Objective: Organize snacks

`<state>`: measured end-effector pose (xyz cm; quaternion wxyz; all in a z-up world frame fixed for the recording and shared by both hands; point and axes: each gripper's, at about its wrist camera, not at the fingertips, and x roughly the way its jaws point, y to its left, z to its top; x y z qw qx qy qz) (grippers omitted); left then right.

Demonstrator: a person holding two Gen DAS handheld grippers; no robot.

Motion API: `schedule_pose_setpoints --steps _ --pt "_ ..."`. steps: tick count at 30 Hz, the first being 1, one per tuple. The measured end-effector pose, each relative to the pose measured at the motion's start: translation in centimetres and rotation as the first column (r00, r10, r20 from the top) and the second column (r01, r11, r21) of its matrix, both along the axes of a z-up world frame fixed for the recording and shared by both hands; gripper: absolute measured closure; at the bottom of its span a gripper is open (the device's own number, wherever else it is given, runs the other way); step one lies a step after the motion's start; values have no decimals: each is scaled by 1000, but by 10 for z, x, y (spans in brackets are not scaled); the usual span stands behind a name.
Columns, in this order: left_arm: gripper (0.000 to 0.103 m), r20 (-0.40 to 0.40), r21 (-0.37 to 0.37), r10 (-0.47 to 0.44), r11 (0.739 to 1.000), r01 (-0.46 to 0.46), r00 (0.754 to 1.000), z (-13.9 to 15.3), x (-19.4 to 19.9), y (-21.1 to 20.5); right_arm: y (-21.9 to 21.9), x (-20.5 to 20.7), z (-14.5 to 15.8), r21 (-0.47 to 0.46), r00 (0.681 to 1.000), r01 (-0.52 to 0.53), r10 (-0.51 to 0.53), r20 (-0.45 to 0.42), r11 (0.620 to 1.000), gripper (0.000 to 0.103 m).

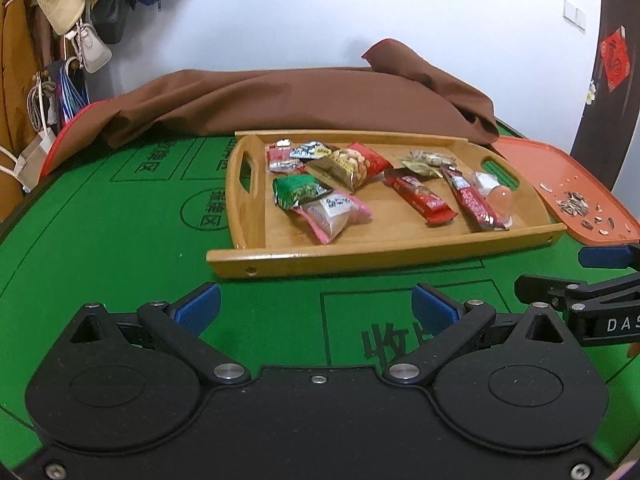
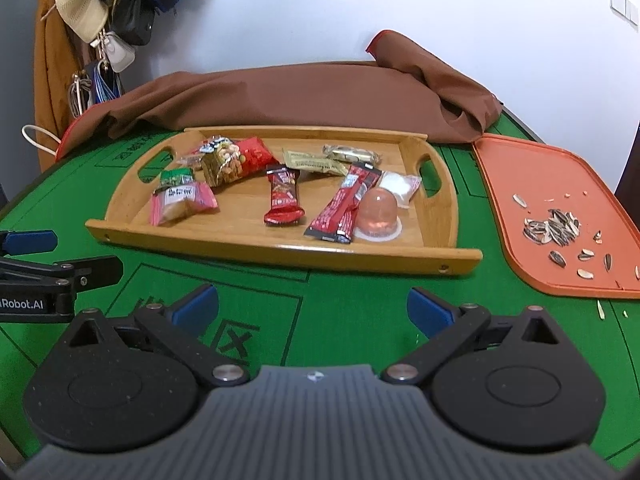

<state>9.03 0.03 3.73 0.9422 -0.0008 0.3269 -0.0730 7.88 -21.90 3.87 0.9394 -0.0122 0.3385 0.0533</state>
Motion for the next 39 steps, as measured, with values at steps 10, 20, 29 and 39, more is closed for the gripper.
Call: schedule_pose_setpoints --steps 10,20,29,39 --pt "1 -40 17 24 1000 -23 999 -18 0 -1 3 -4 -15 -18 999 24 -24 -26 1000 0" --pt "0 -62 30 47 999 -45 997 -30 7 -5 5 -1 -28 -26 997 45 -47 -57 999 0" --pt "0 -86 14 79 997 -79 993 -37 14 -1 7 3 -38 -32 994 64 -67 -84 997 0" --pt "0 -94 23 82 996 -81 992 -38 15 -3 9 4 -40 -37 994 79 -81 -77 996 0"
